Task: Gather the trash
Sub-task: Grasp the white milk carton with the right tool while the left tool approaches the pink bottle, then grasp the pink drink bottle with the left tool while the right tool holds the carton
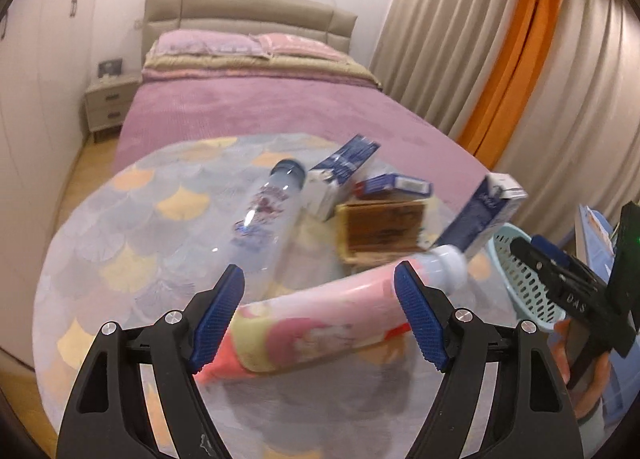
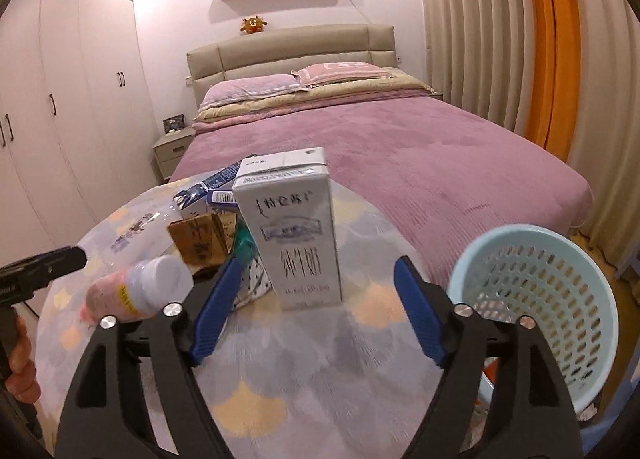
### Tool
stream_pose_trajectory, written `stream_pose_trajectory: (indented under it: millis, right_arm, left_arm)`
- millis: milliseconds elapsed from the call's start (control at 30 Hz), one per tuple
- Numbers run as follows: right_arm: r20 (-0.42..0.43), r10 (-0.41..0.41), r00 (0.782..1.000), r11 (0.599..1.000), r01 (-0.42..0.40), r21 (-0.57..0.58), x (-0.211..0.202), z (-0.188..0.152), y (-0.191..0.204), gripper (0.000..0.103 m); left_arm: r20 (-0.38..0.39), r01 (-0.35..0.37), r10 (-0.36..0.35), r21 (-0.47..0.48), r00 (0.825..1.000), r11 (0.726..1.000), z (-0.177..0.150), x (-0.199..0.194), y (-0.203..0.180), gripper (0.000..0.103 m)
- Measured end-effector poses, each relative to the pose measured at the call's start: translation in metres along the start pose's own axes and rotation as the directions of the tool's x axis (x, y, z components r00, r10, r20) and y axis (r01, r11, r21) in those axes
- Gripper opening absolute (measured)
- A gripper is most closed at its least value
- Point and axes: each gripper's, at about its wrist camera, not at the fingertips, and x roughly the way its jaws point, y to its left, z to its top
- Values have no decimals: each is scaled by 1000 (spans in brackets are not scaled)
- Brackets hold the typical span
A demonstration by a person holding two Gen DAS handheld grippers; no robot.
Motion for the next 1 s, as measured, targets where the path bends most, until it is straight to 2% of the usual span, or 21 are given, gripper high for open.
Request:
stream_pose_trajectory:
  millis: [200,300,433,500,533,767,1000]
  right_arm:
    - [-39,14,999,1000,-13,23,34,9,5,77]
    - [-48,16,999,999,-14,32,46,11,4,77]
    - [-49,9,999,999,-7,36,52,12,5,75]
    - [-58,16,998,999,-14,38,56,11,4,62]
    - [-66,26,997,999,-23,42,58,12,4,52]
    - [-66,52,996,997,-48,59,53,11,-4,52]
    - [-104,88,991,994,-81,70,23,8,-12,51]
  left_arm:
    - [-78,57,-55,17,995,998,-2,25,14,78]
    - [-75,95,-95,1,993,995,-2,28,16,80]
    - [-79,112,-112,2,991,994,-7,28,18,80]
    - [-86,121,-121,-3,989,993,-9,27,18,80]
    - [-89,124,-124,-4,988,992,-9,28,18,80]
    - [-110,121,-113,65,987,991,-17,21,4,80]
    - [-162,141,-117,144,980,980,-27,18,-19,80]
